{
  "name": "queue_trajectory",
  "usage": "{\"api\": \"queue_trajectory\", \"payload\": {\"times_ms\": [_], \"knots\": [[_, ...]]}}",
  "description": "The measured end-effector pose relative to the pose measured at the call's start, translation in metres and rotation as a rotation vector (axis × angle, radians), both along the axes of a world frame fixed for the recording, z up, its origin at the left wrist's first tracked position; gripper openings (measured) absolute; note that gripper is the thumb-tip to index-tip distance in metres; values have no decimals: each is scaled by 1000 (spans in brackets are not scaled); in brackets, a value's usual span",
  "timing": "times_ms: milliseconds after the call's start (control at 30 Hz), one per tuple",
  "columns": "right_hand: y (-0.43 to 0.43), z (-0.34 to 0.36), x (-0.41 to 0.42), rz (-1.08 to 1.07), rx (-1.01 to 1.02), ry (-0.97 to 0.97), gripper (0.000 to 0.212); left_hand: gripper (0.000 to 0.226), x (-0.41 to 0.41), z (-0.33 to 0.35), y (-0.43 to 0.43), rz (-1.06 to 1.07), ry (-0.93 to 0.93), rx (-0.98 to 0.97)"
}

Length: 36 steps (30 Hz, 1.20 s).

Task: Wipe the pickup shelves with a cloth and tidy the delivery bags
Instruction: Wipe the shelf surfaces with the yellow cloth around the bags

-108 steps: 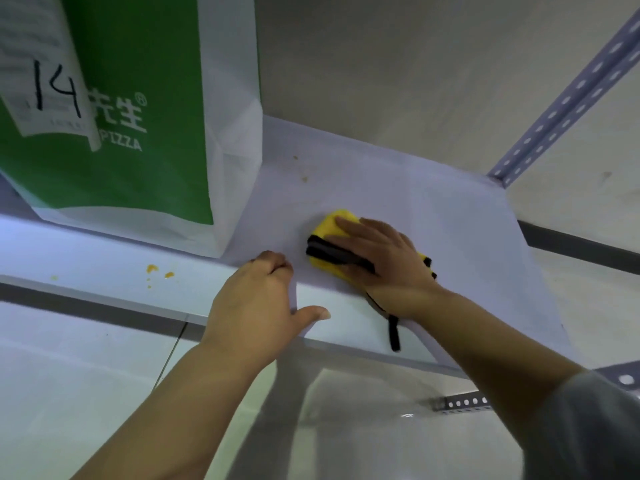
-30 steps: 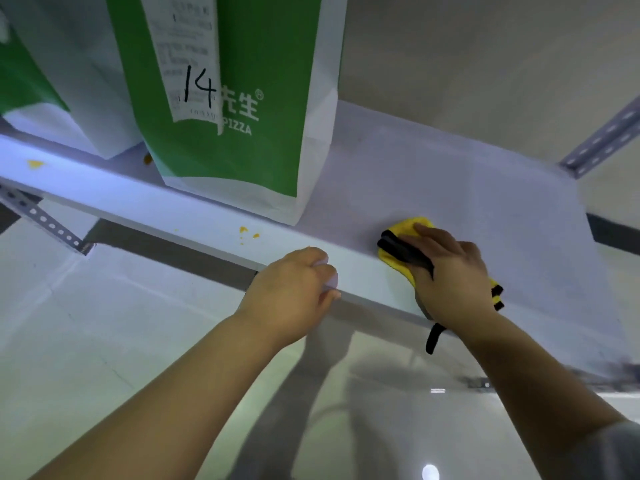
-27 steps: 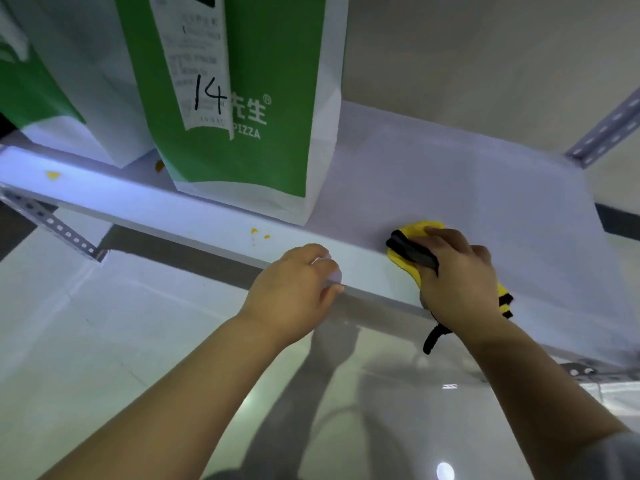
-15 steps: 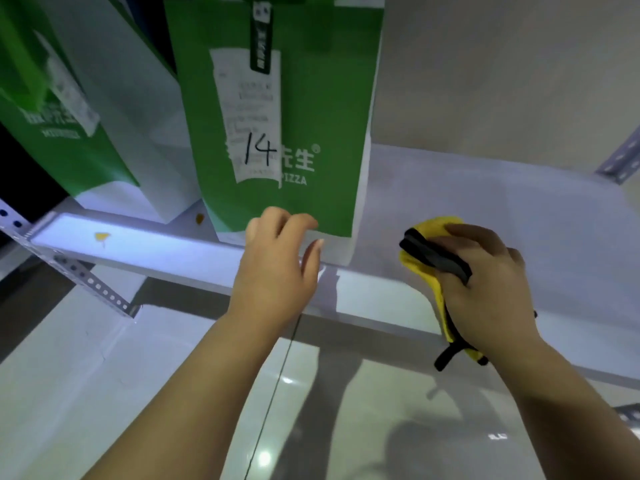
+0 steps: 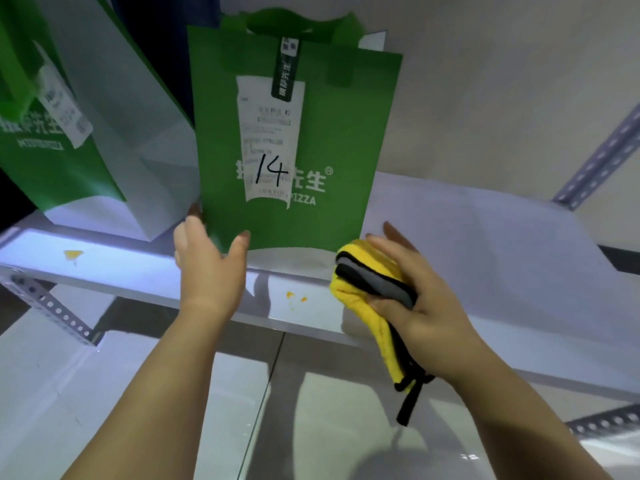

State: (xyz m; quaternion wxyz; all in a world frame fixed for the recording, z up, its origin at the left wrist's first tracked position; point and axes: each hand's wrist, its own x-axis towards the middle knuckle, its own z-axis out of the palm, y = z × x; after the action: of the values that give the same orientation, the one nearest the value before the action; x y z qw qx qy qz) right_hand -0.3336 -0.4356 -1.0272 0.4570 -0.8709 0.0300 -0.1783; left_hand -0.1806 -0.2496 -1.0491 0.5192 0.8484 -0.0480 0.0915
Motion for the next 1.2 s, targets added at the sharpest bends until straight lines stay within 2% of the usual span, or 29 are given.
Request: {"api": "queue_trajectory", "payload": {"times_ms": [67,167,467,700,900,1067,1200], "knots": [[1,-2,5,5,27,40,64,33,0,-1,3,-26,-11,32],[2,-2,14,0,62,77,65,38,2,-3,9,-61,20,55],[-17,3,16,-14,306,22,48,16,-6,-5,3,-166,36,-35],[-37,-1,1,-84,293,25,45,16,-13,-10,-16,-75,-11,-90],[-60,-2,-11,-177,166,49,48,19,-18,-6,-38,-66,9,-201],[-76,-3,-28,-233,138,47,47,10,-26,-5,-78,-180,29,-237],[-93,-2,-46,-291,103,49,44,16,-41,-6,-120,-298,64,-329]]}}
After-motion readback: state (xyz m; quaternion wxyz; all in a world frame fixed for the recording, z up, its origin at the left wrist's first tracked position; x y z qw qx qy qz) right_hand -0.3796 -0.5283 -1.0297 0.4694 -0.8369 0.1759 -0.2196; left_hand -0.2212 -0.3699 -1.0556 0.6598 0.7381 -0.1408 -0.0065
